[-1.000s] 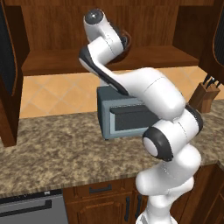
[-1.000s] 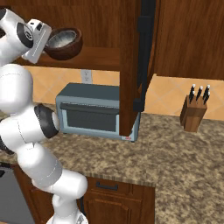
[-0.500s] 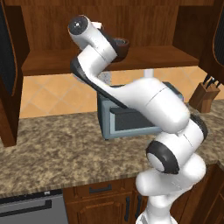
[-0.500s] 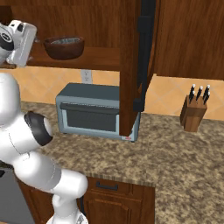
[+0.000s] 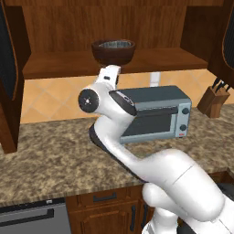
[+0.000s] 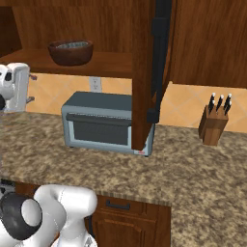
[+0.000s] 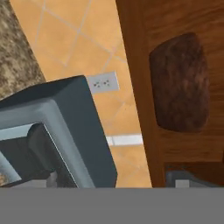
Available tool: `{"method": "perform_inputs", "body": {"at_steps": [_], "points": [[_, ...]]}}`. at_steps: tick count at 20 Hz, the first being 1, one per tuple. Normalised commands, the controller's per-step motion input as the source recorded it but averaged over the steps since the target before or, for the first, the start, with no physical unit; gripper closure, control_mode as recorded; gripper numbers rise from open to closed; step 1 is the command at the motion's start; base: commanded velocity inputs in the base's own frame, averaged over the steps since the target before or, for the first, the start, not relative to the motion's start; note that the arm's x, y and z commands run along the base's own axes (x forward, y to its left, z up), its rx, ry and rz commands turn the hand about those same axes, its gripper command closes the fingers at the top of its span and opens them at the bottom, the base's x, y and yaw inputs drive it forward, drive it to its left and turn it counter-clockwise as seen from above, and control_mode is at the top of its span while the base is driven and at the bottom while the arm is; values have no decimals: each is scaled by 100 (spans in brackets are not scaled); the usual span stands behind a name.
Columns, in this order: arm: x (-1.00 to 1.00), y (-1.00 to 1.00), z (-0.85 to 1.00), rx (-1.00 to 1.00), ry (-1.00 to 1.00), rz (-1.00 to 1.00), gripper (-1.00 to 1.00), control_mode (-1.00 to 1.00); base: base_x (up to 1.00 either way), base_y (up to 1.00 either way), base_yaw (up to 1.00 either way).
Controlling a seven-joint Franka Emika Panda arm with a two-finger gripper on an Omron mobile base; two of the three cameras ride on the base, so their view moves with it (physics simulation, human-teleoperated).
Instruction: Pick up the bowls on the counter and stack them on top of one another in the open cabinet. Place the smaller bowl on top of the larger bowl.
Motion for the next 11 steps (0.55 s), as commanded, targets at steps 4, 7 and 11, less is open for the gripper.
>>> {"method": "perform_inputs", "body": {"at_steps": [4,7,11], "points": [[-100,-100,-100,8,-20,0,-100,-100,0,0,0],[-100,-100,-94,21,-23,0,-100,-100,0,0,0],[-100,-100,-40,30,-27,0,-100,-100,0,0,0]]}}
